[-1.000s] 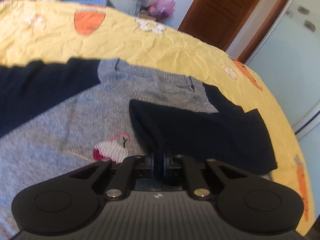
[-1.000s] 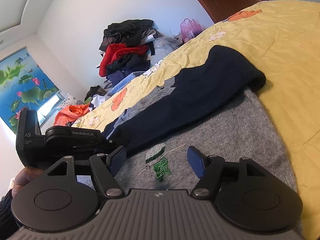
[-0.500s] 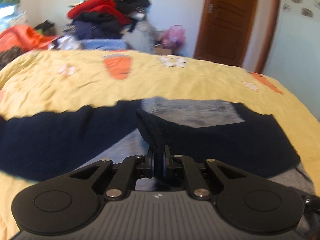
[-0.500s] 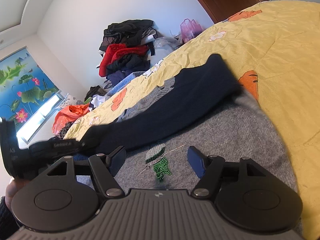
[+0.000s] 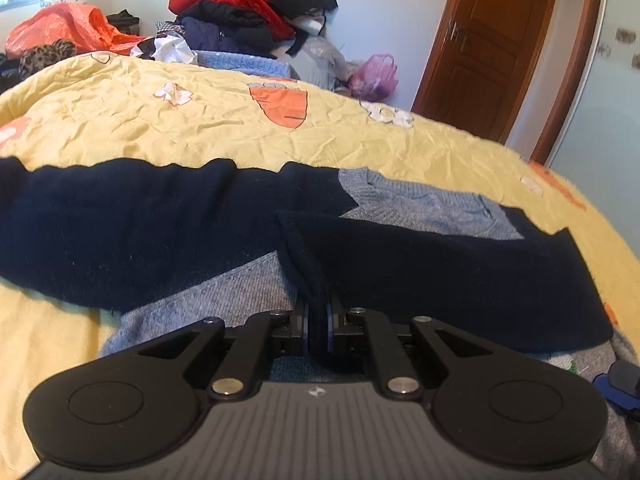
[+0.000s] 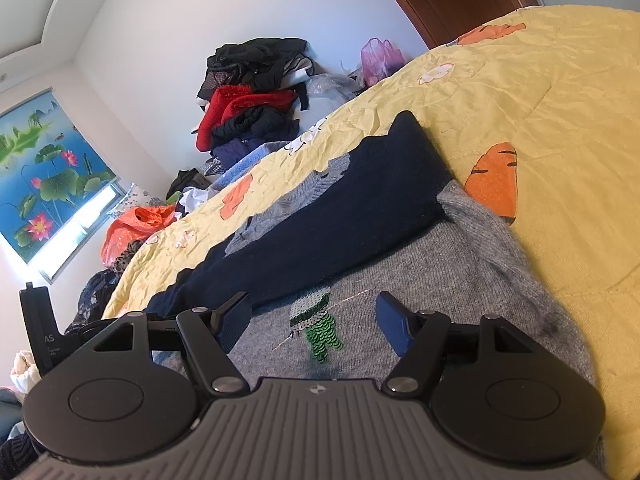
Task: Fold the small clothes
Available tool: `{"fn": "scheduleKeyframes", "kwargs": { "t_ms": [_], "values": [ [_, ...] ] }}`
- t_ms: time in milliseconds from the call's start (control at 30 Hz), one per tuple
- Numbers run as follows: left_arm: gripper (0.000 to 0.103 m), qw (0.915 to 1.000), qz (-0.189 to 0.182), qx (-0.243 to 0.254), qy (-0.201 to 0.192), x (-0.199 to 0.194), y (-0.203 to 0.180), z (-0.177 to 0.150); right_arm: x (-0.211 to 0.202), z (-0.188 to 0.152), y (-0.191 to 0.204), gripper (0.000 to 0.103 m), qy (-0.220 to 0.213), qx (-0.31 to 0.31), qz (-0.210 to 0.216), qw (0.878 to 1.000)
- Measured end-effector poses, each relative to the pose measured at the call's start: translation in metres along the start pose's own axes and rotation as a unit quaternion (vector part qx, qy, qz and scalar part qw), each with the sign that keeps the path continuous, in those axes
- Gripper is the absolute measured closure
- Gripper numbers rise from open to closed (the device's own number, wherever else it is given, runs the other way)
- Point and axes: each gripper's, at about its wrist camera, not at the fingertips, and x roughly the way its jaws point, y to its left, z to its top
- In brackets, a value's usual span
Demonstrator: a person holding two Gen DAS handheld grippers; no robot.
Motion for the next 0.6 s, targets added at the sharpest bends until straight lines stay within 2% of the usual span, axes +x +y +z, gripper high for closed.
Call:
{"fn": "scheduleKeyframes", "kwargs": {
  "t_ms": [100, 233, 300, 367, 467, 600],
  "values": [
    [0.093, 0.9993, -0.020, -0.030, -0.005, 0.000, 0.011, -0.002, 0.004, 0.003, 0.019, 0.029, 0.016, -0.047, -0.033, 0.998],
    [0.093, 0.9970, -0.044, -0.063, -0.007, 0.000, 0.021, -0.003, 0.016, 0.022, 0.049, 0.029, 0.008, -0.108, -0.021, 0.994],
    [0.093, 0.9951, -0.056, -0.080, -0.010, 0.000, 0.027, -0.004, 0.031, 0.038, 0.060, 0.024, 0.001, -0.137, -0.032, 0.990],
    [0.092, 0.9923, -0.071, -0.101, -0.011, 0.000, 0.034, -0.006, 0.054, 0.052, 0.066, 0.024, 0.003, -0.172, -0.061, 0.983],
    [0.092, 0.9846, -0.099, -0.143, -0.011, 0.001, 0.047, -0.009, 0.093, 0.062, 0.065, 0.024, 0.033, -0.224, -0.114, 0.967],
    [0.092, 0.9758, -0.123, -0.180, -0.009, 0.004, 0.058, -0.011, 0.121, 0.064, 0.050, 0.024, 0.071, -0.243, -0.163, 0.954]
  ]
}}
